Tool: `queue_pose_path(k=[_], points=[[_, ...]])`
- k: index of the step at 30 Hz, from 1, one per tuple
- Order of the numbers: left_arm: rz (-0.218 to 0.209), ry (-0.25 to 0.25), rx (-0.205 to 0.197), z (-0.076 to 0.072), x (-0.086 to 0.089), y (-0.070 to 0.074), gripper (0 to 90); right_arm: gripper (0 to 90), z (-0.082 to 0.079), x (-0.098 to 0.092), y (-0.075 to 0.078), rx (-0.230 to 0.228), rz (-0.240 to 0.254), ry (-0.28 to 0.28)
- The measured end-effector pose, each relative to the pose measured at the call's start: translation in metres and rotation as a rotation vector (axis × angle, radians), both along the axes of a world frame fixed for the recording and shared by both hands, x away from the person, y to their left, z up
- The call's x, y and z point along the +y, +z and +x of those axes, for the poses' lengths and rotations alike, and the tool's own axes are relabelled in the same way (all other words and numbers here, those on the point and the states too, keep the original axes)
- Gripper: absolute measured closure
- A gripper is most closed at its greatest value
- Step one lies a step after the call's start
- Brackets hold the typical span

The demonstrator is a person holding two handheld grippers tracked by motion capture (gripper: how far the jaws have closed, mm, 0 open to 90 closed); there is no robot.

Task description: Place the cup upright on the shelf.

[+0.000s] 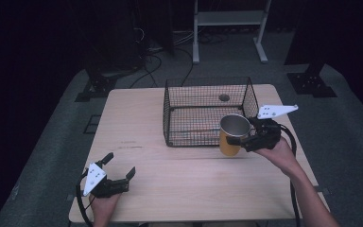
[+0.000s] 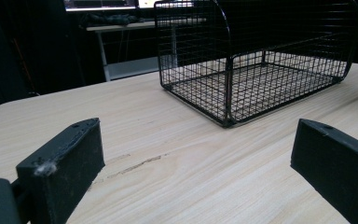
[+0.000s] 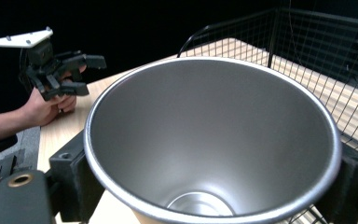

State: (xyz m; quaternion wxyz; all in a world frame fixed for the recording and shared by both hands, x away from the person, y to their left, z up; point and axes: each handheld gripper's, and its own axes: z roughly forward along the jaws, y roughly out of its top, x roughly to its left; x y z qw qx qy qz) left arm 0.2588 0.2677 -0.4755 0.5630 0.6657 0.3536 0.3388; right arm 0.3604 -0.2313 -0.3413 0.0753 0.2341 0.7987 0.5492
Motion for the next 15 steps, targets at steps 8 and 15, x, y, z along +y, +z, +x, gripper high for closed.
queue_pose_path(k=[8, 15], points=[[-0.001, 0.000, 0.000, 0.000, 0.000, 0.000, 1.8, 12.3, 0.014, -0.002, 0.016, -0.007, 0.013, -0.016], [0.001, -0.004, 0.000, 0.000, 0.000, 0.000, 1.8, 12.2, 0.029, 0.003, 0.020, 0.001, -0.005, -0.024]])
